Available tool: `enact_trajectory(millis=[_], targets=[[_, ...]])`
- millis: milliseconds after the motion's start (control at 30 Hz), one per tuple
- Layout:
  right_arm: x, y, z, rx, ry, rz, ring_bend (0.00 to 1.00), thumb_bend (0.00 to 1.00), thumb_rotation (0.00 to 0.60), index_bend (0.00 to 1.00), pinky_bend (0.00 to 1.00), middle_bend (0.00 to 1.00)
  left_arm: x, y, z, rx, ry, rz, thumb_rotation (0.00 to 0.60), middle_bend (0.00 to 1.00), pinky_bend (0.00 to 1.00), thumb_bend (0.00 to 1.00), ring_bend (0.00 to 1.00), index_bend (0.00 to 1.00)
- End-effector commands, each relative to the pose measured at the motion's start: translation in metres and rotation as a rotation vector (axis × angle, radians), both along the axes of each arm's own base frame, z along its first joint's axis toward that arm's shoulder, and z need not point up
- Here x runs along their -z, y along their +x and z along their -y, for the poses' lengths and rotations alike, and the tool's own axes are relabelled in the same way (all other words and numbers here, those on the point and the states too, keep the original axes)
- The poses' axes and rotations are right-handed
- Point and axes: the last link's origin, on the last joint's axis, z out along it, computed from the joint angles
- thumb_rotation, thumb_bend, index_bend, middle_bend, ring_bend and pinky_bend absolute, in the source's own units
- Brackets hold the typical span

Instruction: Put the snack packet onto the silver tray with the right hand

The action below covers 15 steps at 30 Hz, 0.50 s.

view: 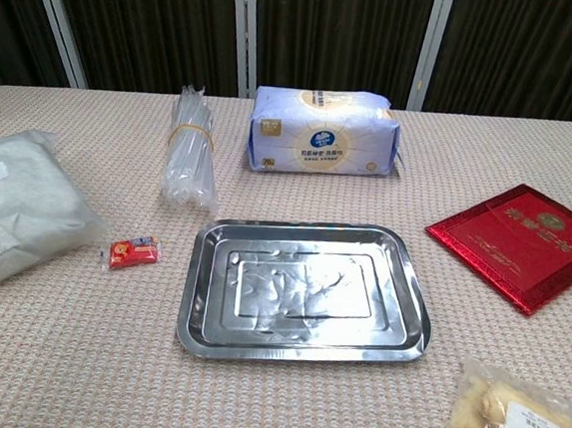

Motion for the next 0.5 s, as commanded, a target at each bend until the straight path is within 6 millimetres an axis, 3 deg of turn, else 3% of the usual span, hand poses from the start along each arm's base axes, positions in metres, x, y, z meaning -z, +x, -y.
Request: enact_trajectory(millis=[33, 200, 500], targets=[[-0.003, 0.008, 0.010, -0.056, 0.045, 0.000, 0.00, 0.03, 0.600, 0.05, 0.00, 0.00, -0.001, 0.001, -0.001, 0.005, 0.001, -0.003, 0.600, 0.00, 0.00, 0.28, 0.00, 0.15], [-0.003, 0.025, 0.026, -0.164, 0.138, -0.002, 0.00, 0.03, 0.600, 0.05, 0.00, 0.00, -0.004, 0.001, -0.001, 0.004, 0.003, -0.010, 0.600, 0.00, 0.00, 0.28, 0.00, 0.15], [0.025, 0.070, 0.045, -0.450, 0.408, -0.120, 0.00, 0.00, 0.600, 0.04, 0.00, 0.00, -0.010, 0.004, -0.001, 0.008, 0.016, -0.033, 0.600, 0.00, 0.00, 0.28, 0.00, 0.15]])
